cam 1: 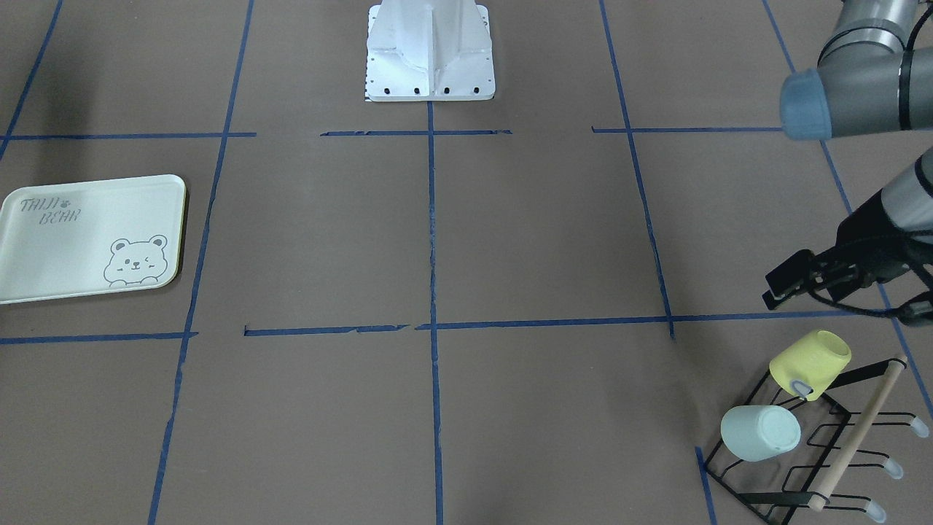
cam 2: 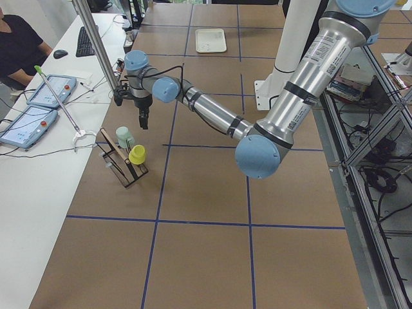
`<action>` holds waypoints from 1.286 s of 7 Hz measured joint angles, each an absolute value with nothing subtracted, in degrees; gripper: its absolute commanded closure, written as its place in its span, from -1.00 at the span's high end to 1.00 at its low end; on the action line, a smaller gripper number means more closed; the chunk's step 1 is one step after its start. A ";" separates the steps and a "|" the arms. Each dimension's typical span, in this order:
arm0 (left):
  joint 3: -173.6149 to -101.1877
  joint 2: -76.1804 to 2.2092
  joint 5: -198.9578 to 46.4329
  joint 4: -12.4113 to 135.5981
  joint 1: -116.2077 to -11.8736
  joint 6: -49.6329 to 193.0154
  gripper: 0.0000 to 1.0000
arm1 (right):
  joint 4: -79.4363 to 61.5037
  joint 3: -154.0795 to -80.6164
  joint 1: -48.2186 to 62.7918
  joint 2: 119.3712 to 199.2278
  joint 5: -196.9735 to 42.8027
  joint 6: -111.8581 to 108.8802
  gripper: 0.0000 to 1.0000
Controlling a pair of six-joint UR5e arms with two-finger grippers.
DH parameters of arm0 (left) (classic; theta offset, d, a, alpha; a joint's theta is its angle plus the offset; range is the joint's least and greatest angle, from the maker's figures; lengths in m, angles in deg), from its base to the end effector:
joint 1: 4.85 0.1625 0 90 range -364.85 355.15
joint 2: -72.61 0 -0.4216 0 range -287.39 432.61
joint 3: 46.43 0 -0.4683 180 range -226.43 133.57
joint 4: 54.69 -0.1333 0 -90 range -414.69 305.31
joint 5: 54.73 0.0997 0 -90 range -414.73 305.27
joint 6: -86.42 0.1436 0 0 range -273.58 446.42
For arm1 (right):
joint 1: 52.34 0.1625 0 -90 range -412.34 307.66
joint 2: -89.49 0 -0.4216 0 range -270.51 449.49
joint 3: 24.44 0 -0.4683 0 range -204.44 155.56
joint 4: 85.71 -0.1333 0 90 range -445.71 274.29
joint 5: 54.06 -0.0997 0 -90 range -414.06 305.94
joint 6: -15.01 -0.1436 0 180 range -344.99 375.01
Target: Left arm grabs green cup and hands to right arm on tray
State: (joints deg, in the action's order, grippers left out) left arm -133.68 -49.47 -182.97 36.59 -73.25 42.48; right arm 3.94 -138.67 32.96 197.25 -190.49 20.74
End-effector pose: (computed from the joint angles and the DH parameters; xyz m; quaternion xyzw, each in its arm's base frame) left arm 0.2442 -0.7373 0.3366 0.0387 0.4006 -0.0917 0.9108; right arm -0.0075 -0.4484 0.5977 0.0582 -0.3930 -0.1067 0.9115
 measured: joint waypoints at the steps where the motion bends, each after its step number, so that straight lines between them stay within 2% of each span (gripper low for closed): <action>1: -128.39 -52.75 -180.43 38.40 -72.71 41.55 0.99 | 3.93 -138.62 32.94 197.24 -190.53 20.71 1.00; 4: -110.59 -62.50 -178.55 43.22 -71.94 42.55 0.96 | 4.00 -138.43 32.68 197.24 -190.70 20.48 1.00; 9: -101.82 -65.47 -182.12 46.22 -71.87 46.71 0.91 | 4.09 -137.96 32.17 197.33 -191.13 20.46 1.00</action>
